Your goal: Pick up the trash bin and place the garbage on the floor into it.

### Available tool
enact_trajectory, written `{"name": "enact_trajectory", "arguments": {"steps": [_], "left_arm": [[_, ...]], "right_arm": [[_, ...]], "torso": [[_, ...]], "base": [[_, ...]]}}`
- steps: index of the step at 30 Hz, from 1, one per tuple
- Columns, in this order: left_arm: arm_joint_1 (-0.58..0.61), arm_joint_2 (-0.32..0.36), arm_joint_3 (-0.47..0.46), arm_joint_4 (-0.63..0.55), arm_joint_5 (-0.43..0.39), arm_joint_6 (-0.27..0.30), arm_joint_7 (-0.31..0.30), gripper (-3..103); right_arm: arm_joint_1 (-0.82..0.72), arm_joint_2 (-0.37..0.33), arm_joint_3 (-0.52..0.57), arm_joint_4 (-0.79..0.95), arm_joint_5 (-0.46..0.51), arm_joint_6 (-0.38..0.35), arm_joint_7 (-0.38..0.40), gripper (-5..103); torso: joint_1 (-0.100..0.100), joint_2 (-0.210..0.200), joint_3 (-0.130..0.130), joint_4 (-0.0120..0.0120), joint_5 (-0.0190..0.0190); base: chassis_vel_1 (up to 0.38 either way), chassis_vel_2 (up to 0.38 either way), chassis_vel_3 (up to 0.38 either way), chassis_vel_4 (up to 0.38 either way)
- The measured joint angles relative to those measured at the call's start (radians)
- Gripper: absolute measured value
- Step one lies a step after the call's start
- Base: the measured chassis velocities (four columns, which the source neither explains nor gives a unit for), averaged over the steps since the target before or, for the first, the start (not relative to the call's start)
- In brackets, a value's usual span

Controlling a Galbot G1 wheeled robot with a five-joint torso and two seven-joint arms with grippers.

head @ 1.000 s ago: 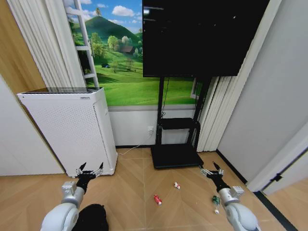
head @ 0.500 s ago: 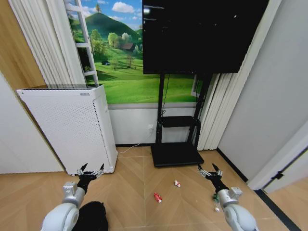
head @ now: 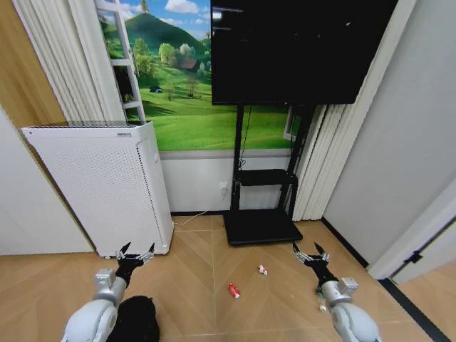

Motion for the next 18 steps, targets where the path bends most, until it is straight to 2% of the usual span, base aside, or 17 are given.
{"name": "enact_trajectory", "arguments": {"steps": [18], "left_arm": [[-0.018,0.014,0.005,0.026,-0.022,-0.008,-0.001,100]], "right_arm": [[0.008,0.02,-0.001,0.0,-0.02,-0.014,0.006,100]], "torso": [[-0.03,-0.073,-0.044,0.0,0.0]], "base": [[0.0,0.0,0.0,0.0]]}}
